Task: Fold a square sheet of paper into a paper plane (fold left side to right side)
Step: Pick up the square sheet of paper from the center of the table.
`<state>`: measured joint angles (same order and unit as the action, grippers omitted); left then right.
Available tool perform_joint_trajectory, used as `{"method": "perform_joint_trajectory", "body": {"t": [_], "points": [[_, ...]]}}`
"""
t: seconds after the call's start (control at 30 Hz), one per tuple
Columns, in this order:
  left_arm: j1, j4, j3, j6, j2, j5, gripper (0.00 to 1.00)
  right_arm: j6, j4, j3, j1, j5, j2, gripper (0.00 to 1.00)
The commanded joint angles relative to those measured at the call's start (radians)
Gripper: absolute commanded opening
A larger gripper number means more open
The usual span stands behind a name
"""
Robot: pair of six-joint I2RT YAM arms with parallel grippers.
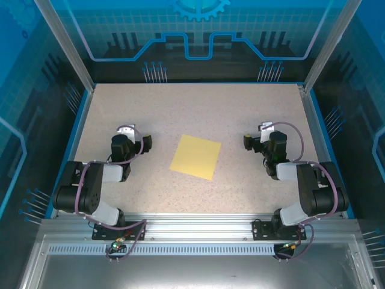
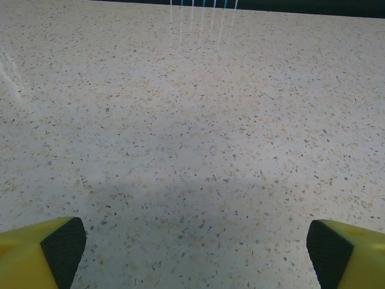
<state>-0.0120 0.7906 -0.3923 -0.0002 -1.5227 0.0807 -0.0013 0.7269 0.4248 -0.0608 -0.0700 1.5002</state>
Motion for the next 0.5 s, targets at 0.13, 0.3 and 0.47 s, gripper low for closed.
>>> {"method": "perform_joint_trajectory", "body": {"t": [0.13,0.3,0.47], "points": [[0.010,0.005,-0.020,-0.001,0.005,-0.023,0.98,-0.002,0.033,0.002,0.003,-0.005,0.003,1.00],[0.011,0.002,-0.023,-0.003,0.003,-0.026,0.99,-0.002,0.033,0.002,0.002,-0.005,0.003,1.00],[0.012,0.002,-0.021,-0.005,0.006,-0.030,0.98,-0.002,0.032,0.002,0.003,-0.004,0.002,1.00]]}}
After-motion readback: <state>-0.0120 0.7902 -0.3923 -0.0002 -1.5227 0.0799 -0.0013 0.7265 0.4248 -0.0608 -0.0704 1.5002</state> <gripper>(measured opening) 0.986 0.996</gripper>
